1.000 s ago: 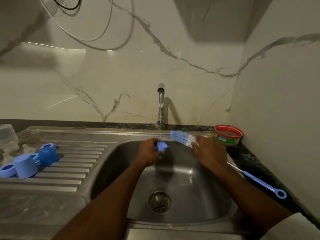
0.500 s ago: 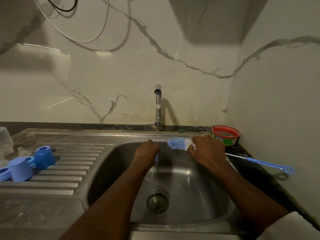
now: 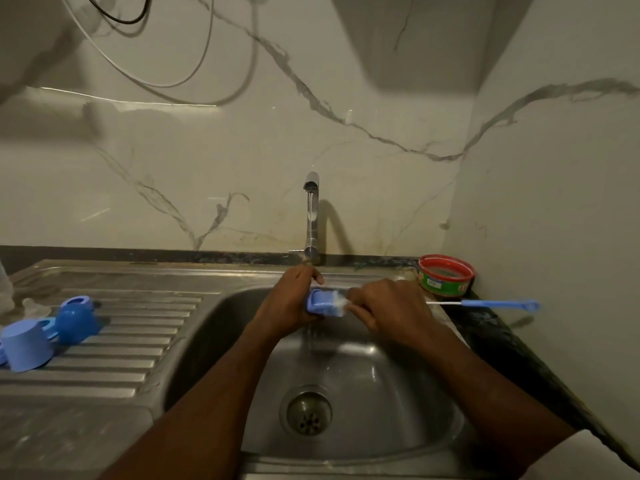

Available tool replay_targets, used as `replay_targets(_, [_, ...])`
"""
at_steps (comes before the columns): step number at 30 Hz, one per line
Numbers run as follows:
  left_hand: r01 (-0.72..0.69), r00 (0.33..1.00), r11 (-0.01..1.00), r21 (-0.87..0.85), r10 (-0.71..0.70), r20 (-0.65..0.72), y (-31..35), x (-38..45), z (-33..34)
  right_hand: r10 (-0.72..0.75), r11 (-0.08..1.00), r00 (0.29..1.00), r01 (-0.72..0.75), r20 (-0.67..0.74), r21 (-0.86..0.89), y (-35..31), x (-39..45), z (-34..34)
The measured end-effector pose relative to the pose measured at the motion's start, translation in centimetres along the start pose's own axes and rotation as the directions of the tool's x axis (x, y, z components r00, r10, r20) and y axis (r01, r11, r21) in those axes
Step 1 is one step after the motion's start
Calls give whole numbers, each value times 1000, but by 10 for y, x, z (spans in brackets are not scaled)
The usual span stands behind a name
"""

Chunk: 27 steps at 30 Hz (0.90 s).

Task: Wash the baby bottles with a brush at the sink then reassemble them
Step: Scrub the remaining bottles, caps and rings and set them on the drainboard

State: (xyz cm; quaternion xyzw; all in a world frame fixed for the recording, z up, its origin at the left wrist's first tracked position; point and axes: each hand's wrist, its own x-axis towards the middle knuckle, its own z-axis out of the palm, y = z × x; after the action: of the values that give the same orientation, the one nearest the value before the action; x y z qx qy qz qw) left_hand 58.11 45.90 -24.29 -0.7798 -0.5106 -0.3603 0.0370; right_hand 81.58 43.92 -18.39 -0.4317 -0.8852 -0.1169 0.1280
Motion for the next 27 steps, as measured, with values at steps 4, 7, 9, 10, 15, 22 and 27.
replay_targets(4, [128, 984, 991, -30, -123, 130, -8, -9, 15, -53, 998, 999, 53, 10, -21, -12, 4, 6])
replay_targets(7, [213, 948, 973, -86, -184, 259, 2, -4, 22, 139, 988, 987, -143, -76, -54, -8, 7, 11])
replay_targets(9, [212, 945, 977, 1, -206, 254, 7, 3, 28, 224, 969, 972, -230, -72, -86, -6, 8, 13])
replay_targets(10, [183, 943, 982, 47, -189, 273, 7, 4, 30, 262, 958, 963, -267, -61, -106, -5, 8, 13])
replay_targets(15, [109, 964, 992, 68, -122, 235, -5, 0, 25, 226, 971, 973, -228, -46, -66, -1, 3, 19])
replay_targets(22, [175, 984, 983, 65, -175, 7, -6, 5, 12, 85, 994, 989, -77, -119, 72, -9, -1, 5])
replay_targets(27, [157, 971, 973, -167, -121, 204, 9, 4, 24, 298, 954, 945, -296, -136, 37, 0, 1, 9])
